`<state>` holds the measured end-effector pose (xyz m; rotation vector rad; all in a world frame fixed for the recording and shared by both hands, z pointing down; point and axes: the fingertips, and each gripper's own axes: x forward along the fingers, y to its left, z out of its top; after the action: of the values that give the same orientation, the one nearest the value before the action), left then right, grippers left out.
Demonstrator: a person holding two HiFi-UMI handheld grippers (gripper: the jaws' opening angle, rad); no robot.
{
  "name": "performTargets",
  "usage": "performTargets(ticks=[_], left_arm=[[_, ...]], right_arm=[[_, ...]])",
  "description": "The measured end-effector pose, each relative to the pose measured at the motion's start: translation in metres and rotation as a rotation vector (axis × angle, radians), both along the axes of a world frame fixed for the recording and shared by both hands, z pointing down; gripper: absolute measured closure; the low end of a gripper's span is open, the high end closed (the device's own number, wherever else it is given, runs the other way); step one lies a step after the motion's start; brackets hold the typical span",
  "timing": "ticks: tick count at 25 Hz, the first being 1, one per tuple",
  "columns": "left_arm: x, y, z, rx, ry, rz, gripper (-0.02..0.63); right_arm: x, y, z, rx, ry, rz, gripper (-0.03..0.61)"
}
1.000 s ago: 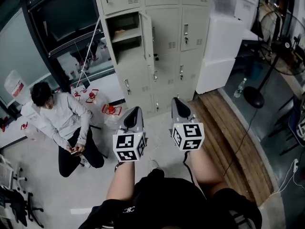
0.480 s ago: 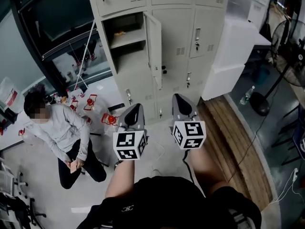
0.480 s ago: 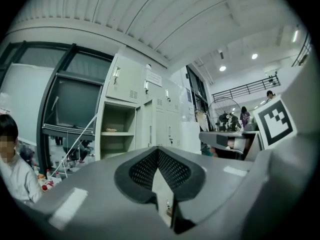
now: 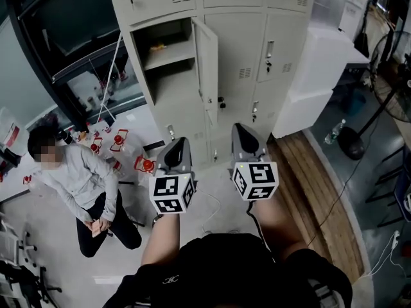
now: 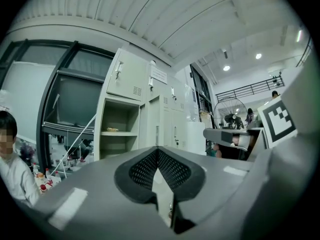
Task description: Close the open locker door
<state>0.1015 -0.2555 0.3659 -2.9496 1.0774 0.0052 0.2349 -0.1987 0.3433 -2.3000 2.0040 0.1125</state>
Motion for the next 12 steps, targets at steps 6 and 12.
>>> performTargets(ticks=[6,12], left_arm=[[0.006,-0.002,0.000,-0.003,-0.012,-0.029,0.614],[0.000,-0.012,-0.002,0.007,-0.015,-0.076,0.614]], right_arm=[[0.004,-0.021,-0.022,0.089,0.024,-0.088,0.430],[0.008,-0.055,-0.022,0.060,0.034,-0.122,0.426]])
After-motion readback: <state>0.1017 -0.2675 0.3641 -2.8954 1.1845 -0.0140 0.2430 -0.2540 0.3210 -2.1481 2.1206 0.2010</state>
